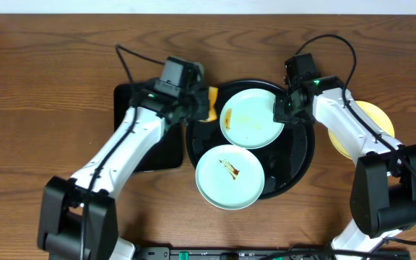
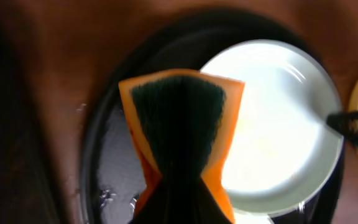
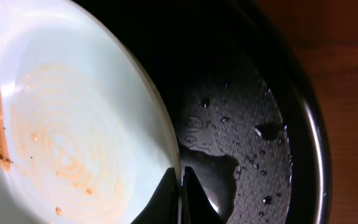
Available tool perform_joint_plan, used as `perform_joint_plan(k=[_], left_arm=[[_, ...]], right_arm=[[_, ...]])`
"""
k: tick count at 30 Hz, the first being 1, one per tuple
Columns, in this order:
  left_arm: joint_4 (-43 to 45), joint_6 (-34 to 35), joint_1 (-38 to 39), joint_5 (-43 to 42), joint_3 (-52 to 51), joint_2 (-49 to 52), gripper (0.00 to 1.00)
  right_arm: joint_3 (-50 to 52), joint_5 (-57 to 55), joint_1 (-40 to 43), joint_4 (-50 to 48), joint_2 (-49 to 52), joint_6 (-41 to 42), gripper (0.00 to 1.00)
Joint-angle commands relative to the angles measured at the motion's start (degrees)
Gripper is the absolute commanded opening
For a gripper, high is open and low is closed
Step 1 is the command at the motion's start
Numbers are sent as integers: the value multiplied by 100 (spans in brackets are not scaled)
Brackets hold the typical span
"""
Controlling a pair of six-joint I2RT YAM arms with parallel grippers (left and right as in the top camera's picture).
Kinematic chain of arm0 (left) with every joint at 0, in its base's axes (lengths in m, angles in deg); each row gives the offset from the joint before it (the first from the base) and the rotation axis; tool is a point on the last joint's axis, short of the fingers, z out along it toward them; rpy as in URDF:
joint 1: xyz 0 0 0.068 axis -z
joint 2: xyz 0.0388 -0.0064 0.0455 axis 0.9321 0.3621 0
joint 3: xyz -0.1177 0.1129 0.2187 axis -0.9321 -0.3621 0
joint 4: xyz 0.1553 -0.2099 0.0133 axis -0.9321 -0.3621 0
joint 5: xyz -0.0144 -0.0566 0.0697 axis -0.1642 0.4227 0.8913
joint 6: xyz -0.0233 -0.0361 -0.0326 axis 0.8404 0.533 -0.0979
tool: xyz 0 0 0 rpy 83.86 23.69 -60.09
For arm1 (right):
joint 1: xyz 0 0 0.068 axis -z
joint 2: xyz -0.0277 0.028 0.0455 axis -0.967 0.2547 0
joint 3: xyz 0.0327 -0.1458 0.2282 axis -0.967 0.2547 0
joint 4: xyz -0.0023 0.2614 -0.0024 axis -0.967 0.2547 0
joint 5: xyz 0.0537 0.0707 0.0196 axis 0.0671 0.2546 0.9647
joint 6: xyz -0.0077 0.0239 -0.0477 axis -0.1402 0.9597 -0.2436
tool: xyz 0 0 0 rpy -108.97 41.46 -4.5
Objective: Clean dirty plates on tray and stack at the side
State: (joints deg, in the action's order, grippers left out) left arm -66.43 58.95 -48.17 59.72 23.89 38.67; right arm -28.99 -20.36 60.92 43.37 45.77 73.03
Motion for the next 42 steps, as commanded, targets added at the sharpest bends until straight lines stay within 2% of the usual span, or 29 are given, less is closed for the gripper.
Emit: perform_joint_plan(k=[1,9,17,28,35,42], left_arm=[[-404,-96,-332,-17,-20,-289,8],[-1611,-160,-1346,-15,-20,-1027,8],[-1897,-160,-2131,-20,-20,-1458,8],[-1923,-160,-2181,-17,-22,-1464,8],[-1926,-160,-2181,-17,-22,-1464,8],[-1923,-160,-2181,-17,-22,-1464,8]], right_arm=[[-26,-210,-37,-118,-151,-407,1],[-28,-1029,-107,-420,-857,-1119,1],[-26,-2577,-780,-619,-1602,-2210,1],[-26,-5215,-2037,-638,-1646,-2800,1],[-26,-5582,-2264,-647,-1646,-3010,1],[-26,-5906,-2752,-861,-1646,-3845,1]])
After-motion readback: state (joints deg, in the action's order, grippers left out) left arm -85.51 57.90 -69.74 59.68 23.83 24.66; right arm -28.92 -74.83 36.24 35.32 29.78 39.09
